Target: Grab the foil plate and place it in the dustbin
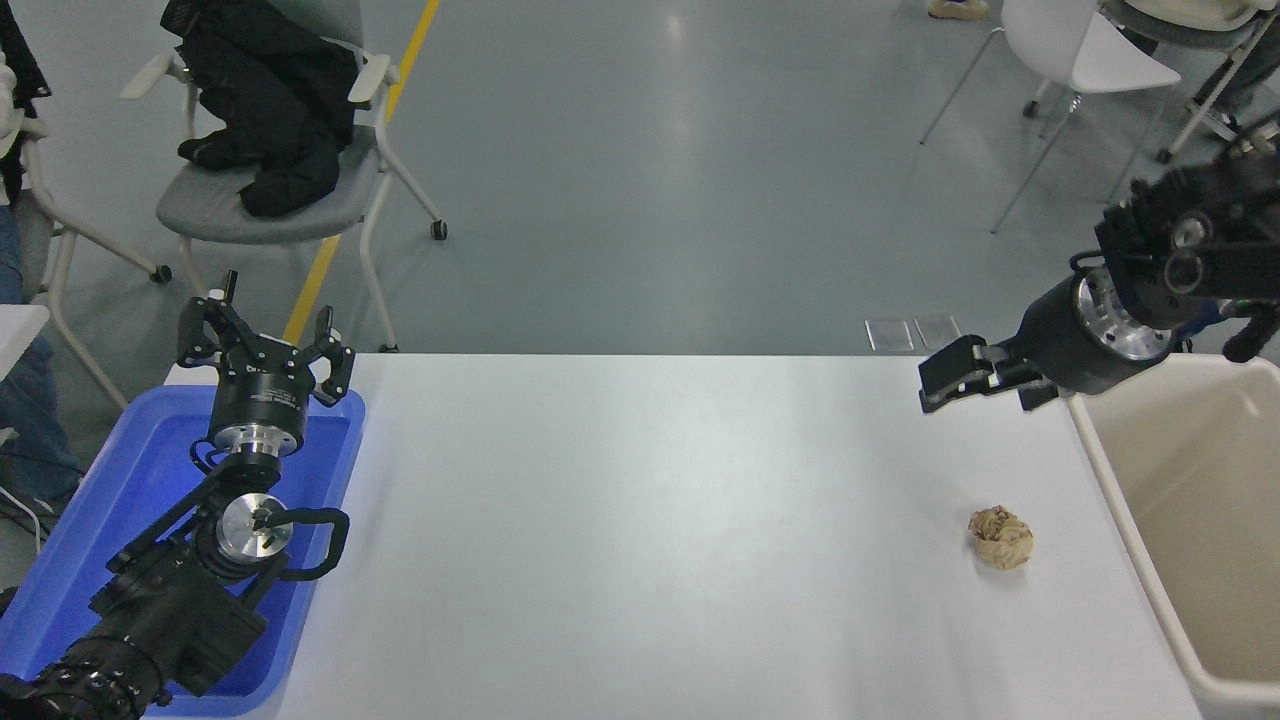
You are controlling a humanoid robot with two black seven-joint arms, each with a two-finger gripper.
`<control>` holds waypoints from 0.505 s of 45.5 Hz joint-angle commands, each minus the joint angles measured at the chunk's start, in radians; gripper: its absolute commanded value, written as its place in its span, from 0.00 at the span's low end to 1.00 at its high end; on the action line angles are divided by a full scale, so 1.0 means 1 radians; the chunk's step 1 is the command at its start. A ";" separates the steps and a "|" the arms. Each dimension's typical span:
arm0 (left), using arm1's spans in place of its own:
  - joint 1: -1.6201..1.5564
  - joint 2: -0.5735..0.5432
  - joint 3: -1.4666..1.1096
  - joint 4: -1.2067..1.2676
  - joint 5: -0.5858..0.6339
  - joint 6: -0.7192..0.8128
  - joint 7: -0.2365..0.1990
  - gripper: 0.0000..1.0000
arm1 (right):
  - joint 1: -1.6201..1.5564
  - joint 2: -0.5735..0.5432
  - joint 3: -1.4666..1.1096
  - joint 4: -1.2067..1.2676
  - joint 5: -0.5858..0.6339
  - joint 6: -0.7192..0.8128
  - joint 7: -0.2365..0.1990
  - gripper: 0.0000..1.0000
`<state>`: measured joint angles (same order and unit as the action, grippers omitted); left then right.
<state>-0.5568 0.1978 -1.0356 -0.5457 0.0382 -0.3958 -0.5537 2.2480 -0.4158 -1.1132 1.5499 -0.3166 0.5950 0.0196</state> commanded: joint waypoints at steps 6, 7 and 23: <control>0.000 0.000 0.000 0.000 0.000 0.000 0.000 0.99 | 0.268 0.267 -0.019 0.113 0.249 0.134 0.000 1.00; 0.001 0.000 -0.001 0.000 0.000 0.000 0.000 0.99 | 0.272 0.291 -0.014 0.113 0.266 0.134 0.000 1.00; 0.001 0.000 0.000 0.000 0.000 0.000 0.000 0.99 | 0.286 0.336 -0.005 0.105 0.301 0.132 0.002 1.00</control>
<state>-0.5562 0.1979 -1.0357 -0.5453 0.0383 -0.3958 -0.5537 2.5027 -0.1250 -1.1164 1.6486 -0.0560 0.7148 0.0203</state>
